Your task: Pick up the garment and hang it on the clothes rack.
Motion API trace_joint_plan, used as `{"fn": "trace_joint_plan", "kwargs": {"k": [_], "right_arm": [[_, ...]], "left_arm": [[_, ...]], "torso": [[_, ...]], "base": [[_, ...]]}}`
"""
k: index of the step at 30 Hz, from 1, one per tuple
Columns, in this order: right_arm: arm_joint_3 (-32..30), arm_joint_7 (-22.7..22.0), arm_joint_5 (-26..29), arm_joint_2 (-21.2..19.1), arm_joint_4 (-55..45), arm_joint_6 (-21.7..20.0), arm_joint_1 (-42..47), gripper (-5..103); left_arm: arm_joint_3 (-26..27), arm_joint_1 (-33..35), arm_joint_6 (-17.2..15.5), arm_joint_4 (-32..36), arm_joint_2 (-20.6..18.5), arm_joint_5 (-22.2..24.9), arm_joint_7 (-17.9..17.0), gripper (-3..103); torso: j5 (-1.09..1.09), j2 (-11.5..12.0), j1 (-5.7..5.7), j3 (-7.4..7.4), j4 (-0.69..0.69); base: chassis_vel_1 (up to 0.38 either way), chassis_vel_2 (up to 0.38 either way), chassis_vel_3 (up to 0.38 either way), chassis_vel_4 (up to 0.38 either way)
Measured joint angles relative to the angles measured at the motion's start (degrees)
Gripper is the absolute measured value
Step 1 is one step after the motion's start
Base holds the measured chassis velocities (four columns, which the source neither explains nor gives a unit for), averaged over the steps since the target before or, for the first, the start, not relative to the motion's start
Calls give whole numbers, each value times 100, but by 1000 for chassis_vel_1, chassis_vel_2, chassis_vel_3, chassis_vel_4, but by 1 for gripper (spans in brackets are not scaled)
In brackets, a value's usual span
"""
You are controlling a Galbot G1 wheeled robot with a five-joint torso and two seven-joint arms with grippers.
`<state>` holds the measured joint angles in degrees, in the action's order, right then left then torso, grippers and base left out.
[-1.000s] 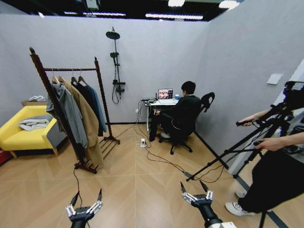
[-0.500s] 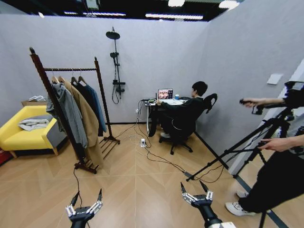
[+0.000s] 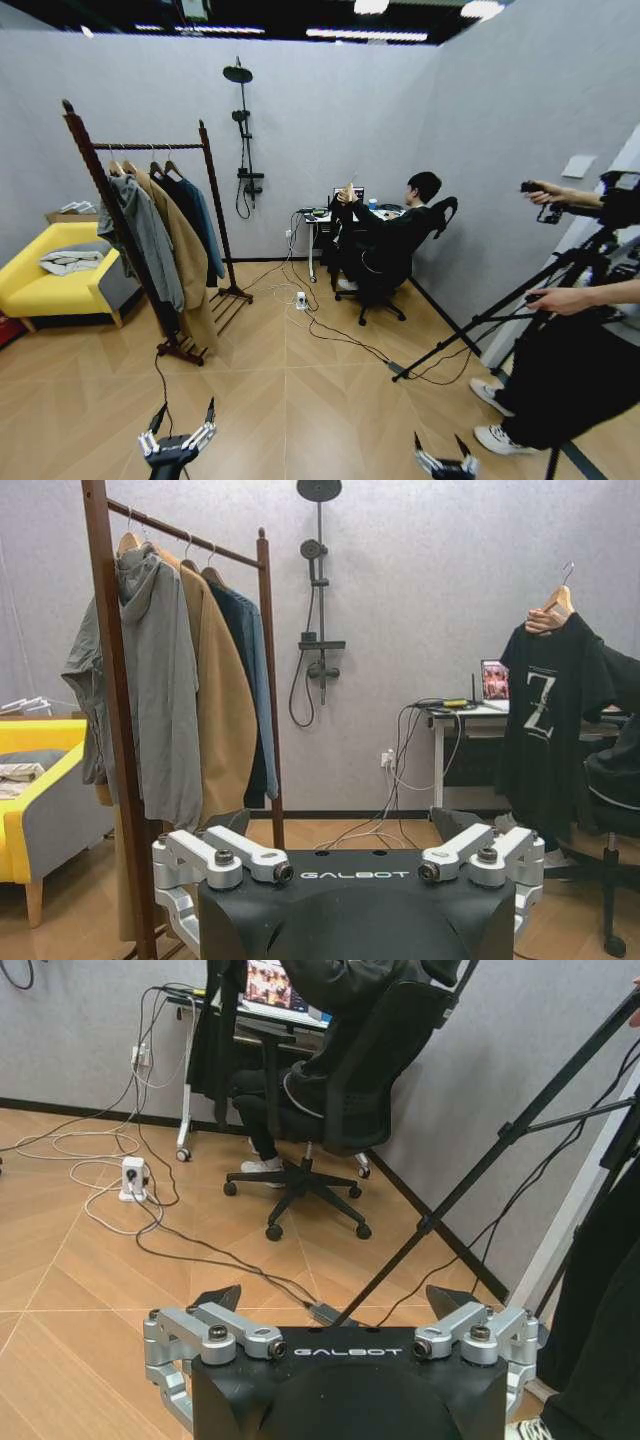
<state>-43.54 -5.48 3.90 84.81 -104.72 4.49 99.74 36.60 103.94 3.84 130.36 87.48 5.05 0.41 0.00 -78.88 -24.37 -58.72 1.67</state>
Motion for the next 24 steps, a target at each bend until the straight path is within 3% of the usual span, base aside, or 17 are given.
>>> {"fn": "trace_joint_plan", "kwargs": {"k": [8, 24], "right_arm": [[-21, -19, 42, -22, -28, -27, -6, 100], [-471, -544, 1768, -1035, -2406, -1540, -193, 100]], "left_arm": [[0, 0, 0, 0, 0, 0, 0, 100], [0, 0, 0, 0, 0, 0, 0, 100]], "torso": [[2, 0, 0, 0, -1], [0, 0, 0, 0, 0]], "base": [[0, 0, 0, 0], [0, 0, 0, 0]]}}
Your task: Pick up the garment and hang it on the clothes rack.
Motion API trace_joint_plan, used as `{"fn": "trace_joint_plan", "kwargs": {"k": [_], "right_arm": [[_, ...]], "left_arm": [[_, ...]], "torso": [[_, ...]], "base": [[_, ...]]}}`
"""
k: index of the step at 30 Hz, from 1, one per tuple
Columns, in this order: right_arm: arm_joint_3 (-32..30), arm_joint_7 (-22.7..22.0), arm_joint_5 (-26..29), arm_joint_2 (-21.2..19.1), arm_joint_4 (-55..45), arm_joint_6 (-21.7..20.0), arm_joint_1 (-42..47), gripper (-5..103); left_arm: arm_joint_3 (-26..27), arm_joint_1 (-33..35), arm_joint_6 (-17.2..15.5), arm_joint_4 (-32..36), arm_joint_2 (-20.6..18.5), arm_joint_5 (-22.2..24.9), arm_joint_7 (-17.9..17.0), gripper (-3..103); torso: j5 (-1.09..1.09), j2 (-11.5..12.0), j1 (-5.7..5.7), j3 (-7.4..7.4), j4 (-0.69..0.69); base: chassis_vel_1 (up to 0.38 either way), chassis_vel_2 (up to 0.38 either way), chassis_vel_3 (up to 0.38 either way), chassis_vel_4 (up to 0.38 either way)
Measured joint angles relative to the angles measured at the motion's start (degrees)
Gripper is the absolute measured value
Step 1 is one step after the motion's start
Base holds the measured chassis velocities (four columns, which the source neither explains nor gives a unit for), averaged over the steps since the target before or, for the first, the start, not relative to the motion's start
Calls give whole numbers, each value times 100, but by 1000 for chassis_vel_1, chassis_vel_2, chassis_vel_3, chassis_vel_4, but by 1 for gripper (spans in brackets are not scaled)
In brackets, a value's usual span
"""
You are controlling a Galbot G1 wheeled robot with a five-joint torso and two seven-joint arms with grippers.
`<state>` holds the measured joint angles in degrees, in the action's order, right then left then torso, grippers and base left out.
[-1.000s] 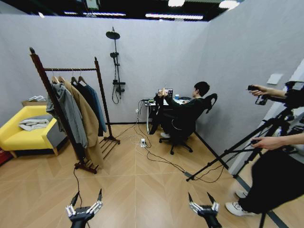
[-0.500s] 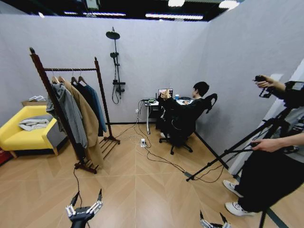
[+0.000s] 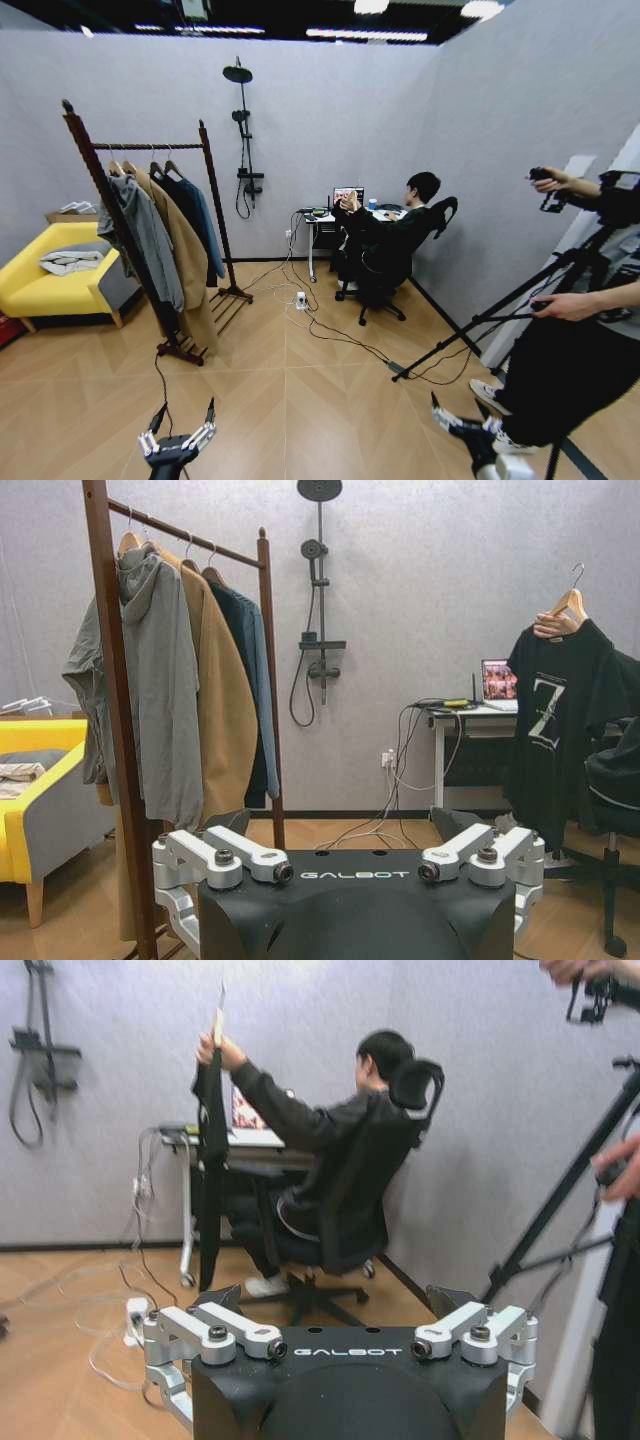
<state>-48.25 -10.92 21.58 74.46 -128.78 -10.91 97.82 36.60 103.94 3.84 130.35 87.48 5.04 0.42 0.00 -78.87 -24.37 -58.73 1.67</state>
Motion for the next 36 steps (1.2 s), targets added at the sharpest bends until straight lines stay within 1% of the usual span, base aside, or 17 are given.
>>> {"fn": "trace_joint_plan", "kwargs": {"k": [2, 4, 7, 8, 12, 20, 21, 22, 24, 25, 26, 28, 29, 30, 31, 33, 36], "right_arm": [[-41, -50, 161, -95, -221, -142, -18, 100], [-146, -169, 556, -325, -758, -488, -59, 100], [-226, -261, 852, -502, -1167, -747, -94, 100], [-226, -261, 852, -502, -1167, -747, -94, 100], [-337, -389, 1283, -755, -1497, -1125, -136, 100], [-349, -422, 1390, -819, -1469, -1206, -150, 100], [-256, -381, 1304, -806, -1336, -1061, -152, 100], [-256, -381, 1304, -806, -1336, -1061, -152, 100], [4, -225, 1036, -748, -993, -638, -155, 100], [4, -225, 1036, -748, -993, -638, -155, 100], [168, -124, 869, -707, -775, -368, -157, 100], [204, -111, 860, -706, -712, -342, -159, 100], [248, -75, 826, -728, -609, -221, -216, 100], [339, 5, 765, -755, -398, -16, -293, 100], [339, 5, 765, -755, -398, -16, -293, 100], [533, 193, 609, -820, 63, 461, -476, 100], [611, 267, 550, -847, 251, 651, -550, 100]], "left_arm": [[0, 0, 0, 0, 0, 0, 0, 100], [0, 0, 0, 0, 0, 0, 0, 100], [0, 0, 0, 0, 0, 0, 0, 100], [0, 0, 0, 0, 0, 0, 0, 100], [0, 0, 0, 0, 0, 0, 0, 100], [0, 0, 0, 0, 0, 0, 0, 100], [0, 0, 0, 0, 0, 0, 0, 100], [0, 0, 0, 0, 0, 0, 0, 100], [0, 0, 0, 0, 0, 0, 0, 100], [0, 0, 0, 0, 0, 0, 0, 100], [0, 0, 0, 0, 0, 0, 0, 100], [3, 0, 0, 0, 0, 0, -4, 100], [-2, 0, 0, 0, 0, 1, 2, 100], [0, 0, 0, 0, 0, 0, -2, 100], [0, 0, 0, 0, 0, 0, -2, 100], [0, 0, 0, 0, 0, 0, -1, 100], [0, 0, 0, 0, 0, 0, -1, 100]], "torso": [[0, 0, 0, 0, 0], [0, 0, 0, 0, 0], [0, 0, 0, 0, 0], [0, 0, 0, 0, 0], [-1, 0, 0, 0, 0], [-1, 0, 0, 0, 0], [-2, 0, 0, 0, 0], [-2, 0, 0, 0, 0], [0, 0, 0, 0, 0], [0, 0, 0, 0, 0], [0, 0, 0, 0, 0], [5, 0, 0, 0, 0], [-5, 0, 0, 1, 1], [0, 0, 0, 0, 1], [0, 0, 0, 0, 1], [0, 0, 0, 0, 0], [-1, 0, 0, 0, -1]], "base": [[0, 0, 0, 0], [0, 0, 0, 0], [0, 0, 0, 0], [0, 0, 0, 0], [0, 0, 0, 0], [0, 0, 0, 0], [0, 0, 0, 0], [0, 0, 0, 0], [0, 0, 0, 0], [0, 0, 0, 0], [0, 0, 0, 0], [0, 0, 0, 0], [0, 0, 0, 0], [0, 0, 0, 0], [0, 0, 0, 0], [0, 0, 0, 0], [0, 0, 0, 0]]}}
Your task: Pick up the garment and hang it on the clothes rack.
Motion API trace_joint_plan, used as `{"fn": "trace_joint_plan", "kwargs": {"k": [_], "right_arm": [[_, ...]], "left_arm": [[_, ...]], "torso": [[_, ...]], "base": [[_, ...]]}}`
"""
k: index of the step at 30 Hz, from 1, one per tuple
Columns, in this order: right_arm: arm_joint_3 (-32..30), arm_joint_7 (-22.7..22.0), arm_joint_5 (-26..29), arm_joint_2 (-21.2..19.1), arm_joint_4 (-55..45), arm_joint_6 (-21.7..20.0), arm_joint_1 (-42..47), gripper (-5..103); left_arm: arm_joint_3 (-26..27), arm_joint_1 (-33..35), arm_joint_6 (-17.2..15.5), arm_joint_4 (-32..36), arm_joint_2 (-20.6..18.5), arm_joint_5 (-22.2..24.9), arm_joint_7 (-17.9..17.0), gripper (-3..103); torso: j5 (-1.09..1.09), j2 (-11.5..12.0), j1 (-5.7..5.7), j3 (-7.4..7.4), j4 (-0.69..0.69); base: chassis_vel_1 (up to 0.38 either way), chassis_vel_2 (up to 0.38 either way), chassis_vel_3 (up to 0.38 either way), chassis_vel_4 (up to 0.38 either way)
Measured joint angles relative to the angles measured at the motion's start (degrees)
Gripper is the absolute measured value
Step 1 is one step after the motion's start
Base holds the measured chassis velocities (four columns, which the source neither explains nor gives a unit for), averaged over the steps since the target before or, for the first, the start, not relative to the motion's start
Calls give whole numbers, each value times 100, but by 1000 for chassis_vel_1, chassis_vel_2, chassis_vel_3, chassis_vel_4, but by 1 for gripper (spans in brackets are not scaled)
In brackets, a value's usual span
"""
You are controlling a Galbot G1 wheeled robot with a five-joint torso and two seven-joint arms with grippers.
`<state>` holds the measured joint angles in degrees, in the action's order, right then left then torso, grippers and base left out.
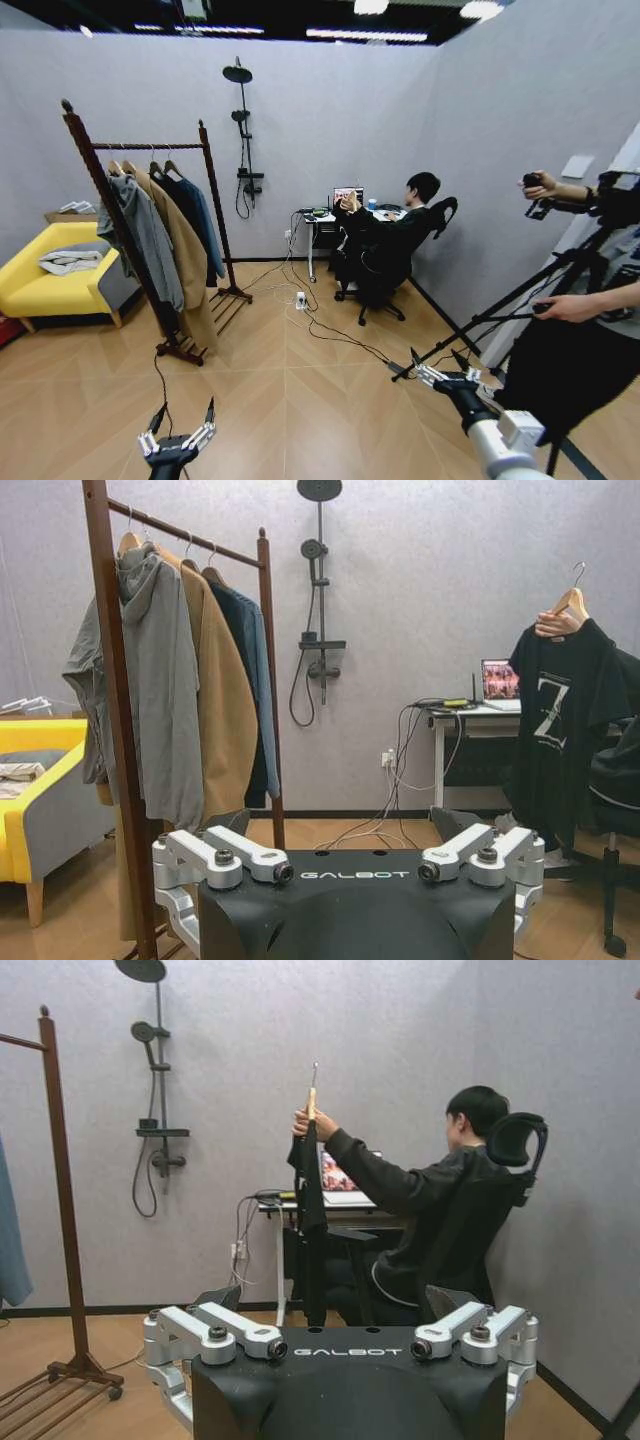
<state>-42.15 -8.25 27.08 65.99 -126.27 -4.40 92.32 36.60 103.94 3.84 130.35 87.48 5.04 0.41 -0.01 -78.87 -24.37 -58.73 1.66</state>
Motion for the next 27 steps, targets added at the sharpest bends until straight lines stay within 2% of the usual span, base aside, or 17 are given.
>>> {"fn": "trace_joint_plan", "kwargs": {"k": [2, 3, 4, 6, 10, 19, 27], "right_arm": [[207, 216, -151, -76, 495, 503, -193, 100], [207, 216, -151, -76, 495, 503, -193, 100], [272, 413, -84, -180, 483, 537, -193, 100], [314, 471, 45, -222, 233, 304, -98, 100], [312, 451, 56, -194, 87, 164, -81, 100], [230, 362, 114, -186, 15, 118, -65, 100], [184, 318, 151, -140, 115, 142, -106, 100]], "left_arm": [[-1, 0, 0, 0, 0, 0, 1, 100], [-1, 0, 0, 0, 0, 0, 1, 100], [0, 0, 0, 0, 0, 0, 0, 100], [0, 0, 0, 0, 0, 0, 1, 100], [0, 0, 0, 0, 0, 0, 1, 100], [0, 0, 0, 0, 0, 0, 1, 100], [0, 0, 0, 0, 0, 0, 0, 100]], "torso": [[3, 1, 0, 0, 0], [3, 1, 0, 0, 0], [5, 1, 0, 0, -1], [-3, 0, 0, 0, 1], [0, 0, 0, 0, 1], [1, -1, 2, 1, 1], [1, 0, 1, 0, 0]], "base": [[0, 0, 0, 0], [0, 0, 0, 0], [0, 0, 0, 0], [0, 0, 0, 0], [0, 0, 0, 0], [-8, 7, 7, -7], [-130, 135, 138, -118]]}}
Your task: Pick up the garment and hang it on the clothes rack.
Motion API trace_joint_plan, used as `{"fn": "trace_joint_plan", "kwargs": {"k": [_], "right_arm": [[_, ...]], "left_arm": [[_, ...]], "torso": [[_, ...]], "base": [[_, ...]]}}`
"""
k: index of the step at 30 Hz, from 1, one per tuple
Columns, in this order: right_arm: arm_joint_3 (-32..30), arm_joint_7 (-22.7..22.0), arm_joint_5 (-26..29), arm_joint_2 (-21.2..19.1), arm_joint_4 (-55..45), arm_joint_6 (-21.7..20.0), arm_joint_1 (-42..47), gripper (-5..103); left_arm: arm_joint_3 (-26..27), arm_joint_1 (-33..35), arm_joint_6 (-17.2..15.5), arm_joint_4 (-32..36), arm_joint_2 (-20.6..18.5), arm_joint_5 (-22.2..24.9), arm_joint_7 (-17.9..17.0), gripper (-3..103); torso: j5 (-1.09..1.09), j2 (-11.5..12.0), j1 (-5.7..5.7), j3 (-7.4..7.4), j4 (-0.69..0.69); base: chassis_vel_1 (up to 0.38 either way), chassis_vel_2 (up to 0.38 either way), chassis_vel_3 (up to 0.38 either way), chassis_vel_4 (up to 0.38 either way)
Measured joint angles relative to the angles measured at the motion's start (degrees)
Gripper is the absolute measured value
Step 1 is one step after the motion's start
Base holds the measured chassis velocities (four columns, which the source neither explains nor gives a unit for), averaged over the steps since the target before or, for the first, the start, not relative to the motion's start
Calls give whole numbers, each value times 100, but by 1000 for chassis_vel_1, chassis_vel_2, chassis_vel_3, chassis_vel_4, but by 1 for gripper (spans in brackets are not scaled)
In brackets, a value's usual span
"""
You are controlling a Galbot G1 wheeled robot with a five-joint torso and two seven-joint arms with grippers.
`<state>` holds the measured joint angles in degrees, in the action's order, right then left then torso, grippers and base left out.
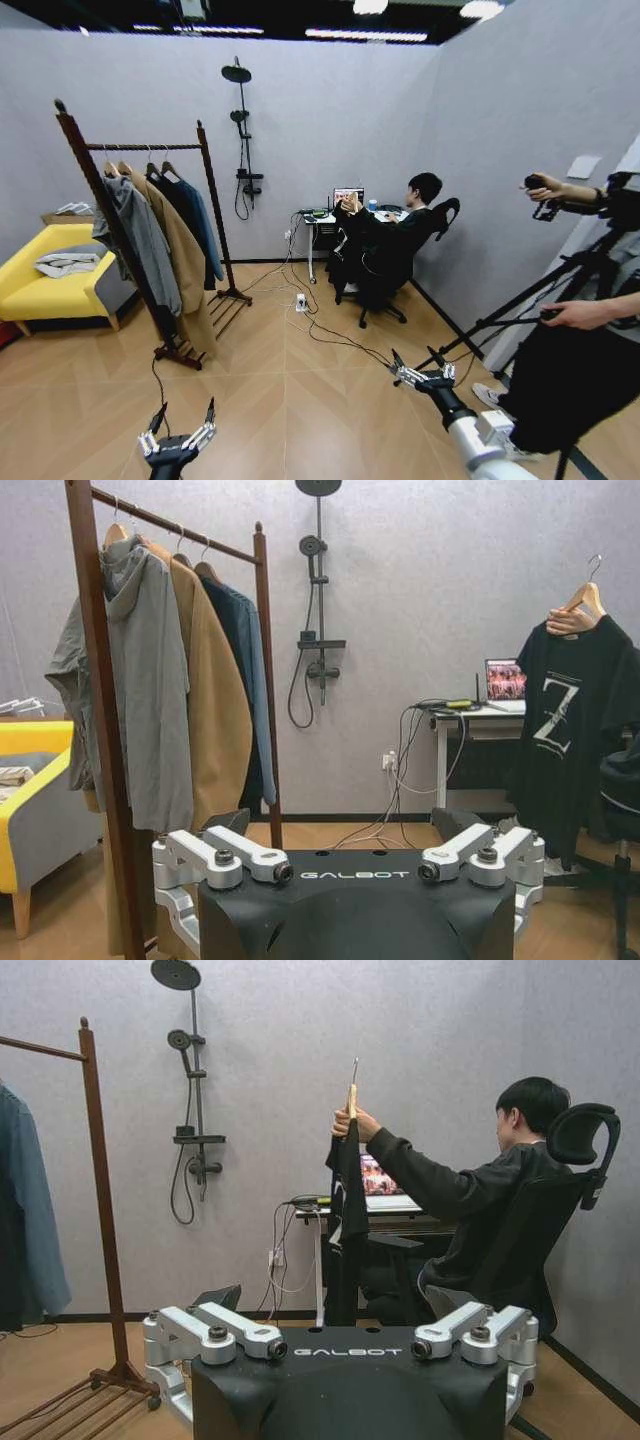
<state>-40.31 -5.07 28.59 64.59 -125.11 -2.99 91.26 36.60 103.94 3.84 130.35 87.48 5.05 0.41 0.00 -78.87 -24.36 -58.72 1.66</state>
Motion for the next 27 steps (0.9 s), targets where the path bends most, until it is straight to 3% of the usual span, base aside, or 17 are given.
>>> {"fn": "trace_joint_plan", "kwargs": {"k": [11, 25, 27], "right_arm": [[-44, -2, 44, -42, 61, 48, -53, 100], [-45, -7, 42, -17, 8, 49, -71, 100], [-47, -10, 40, -13, 1, 50, -66, 100]], "left_arm": [[0, 0, 0, 0, 0, 0, 1, 100], [-1, 0, 0, 0, 0, 0, 3, 100], [0, 0, 0, 1, 0, 0, 0, 100]], "torso": [[-2, 0, 0, 1, 1], [-5, 1, -2, -1, 1], [4, 2, -3, -1, 0]], "base": [[-228, 239, 252, -238], [-352, 333, 355, -348], [-345, 367, 334, -358]]}}
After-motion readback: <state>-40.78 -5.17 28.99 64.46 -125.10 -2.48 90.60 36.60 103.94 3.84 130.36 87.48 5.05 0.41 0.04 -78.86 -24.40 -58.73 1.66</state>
